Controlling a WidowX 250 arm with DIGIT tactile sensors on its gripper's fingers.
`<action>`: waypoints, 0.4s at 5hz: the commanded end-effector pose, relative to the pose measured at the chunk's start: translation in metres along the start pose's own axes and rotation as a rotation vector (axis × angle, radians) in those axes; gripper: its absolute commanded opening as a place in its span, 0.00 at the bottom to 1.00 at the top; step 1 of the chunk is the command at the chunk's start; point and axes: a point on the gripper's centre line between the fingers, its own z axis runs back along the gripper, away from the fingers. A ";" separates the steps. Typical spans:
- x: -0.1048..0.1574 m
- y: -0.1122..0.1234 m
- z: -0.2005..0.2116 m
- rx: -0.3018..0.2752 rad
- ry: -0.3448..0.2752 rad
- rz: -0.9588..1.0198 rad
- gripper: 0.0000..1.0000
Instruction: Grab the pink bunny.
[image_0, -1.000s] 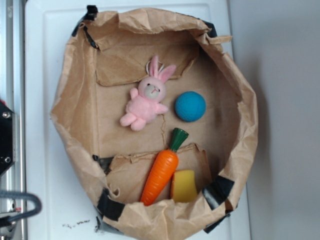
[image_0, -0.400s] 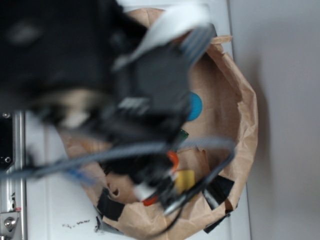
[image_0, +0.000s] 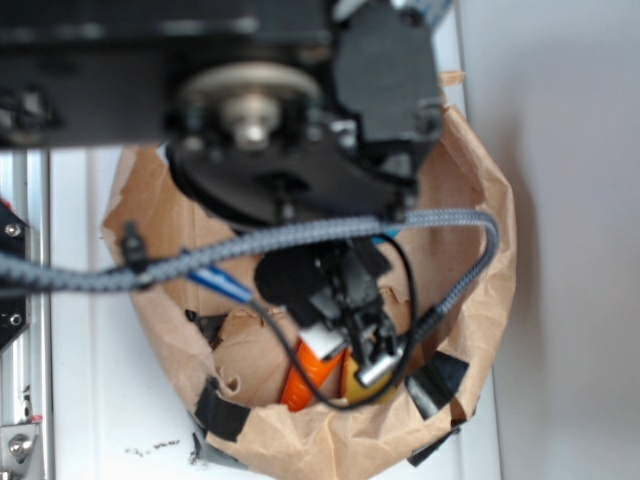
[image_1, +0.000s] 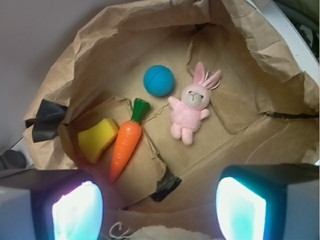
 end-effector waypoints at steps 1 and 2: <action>0.047 0.013 -0.046 0.015 -0.089 0.135 1.00; 0.051 0.022 -0.068 0.022 -0.126 0.133 1.00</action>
